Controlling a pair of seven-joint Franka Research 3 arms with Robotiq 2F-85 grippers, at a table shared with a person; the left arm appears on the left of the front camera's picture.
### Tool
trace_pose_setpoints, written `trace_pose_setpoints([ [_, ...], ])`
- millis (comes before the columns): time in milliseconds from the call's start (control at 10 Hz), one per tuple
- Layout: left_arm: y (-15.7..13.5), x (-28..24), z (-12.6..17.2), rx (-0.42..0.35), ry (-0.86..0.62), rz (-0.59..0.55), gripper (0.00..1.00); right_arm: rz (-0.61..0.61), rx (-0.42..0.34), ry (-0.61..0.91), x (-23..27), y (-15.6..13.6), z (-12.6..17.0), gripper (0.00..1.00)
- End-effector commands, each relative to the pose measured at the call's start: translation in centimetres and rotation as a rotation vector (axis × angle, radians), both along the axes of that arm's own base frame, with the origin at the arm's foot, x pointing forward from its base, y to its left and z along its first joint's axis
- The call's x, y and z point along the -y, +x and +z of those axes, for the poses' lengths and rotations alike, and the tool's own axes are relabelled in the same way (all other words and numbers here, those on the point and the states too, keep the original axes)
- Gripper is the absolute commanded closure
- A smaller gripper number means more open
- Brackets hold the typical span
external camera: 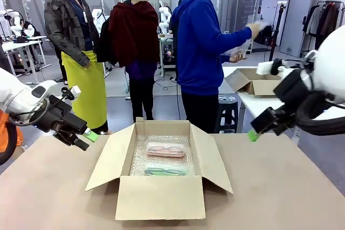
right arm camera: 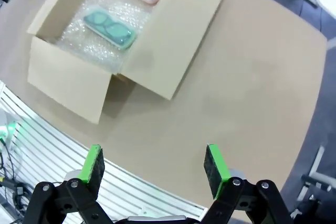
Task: Pack the glasses set securely to prepare it for shipping.
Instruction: Position the Package Box on the left side of the table.
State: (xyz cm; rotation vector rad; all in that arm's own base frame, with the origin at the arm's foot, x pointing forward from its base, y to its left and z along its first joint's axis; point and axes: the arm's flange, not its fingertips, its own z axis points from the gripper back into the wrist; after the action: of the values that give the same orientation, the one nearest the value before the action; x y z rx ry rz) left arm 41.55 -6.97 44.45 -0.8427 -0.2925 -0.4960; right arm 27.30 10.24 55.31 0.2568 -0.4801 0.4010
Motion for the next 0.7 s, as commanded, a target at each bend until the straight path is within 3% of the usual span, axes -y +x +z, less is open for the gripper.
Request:
trace_pose_setpoints([
  [0,0.4,-1.3,-1.5,0.052,-0.056,0.071,0.00,-0.004,-0.004,0.070,1.7,-3.3,-3.3,0.04],
  [100,0.0,0.0,0.0,0.000,0.000,0.000,0.00,0.000,0.000,0.000,0.0,0.0,0.0,0.04],
  [500,0.1,-0.1,-0.4,0.005,-0.006,0.014,0.00,0.000,0.000,0.000,0.0,0.0,0.0,0.04],
  [600,1.2,-0.2,1.1,0.057,-0.045,0.124,0.00,0.000,0.000,0.000,0.0,0.0,0.0,0.04],
])
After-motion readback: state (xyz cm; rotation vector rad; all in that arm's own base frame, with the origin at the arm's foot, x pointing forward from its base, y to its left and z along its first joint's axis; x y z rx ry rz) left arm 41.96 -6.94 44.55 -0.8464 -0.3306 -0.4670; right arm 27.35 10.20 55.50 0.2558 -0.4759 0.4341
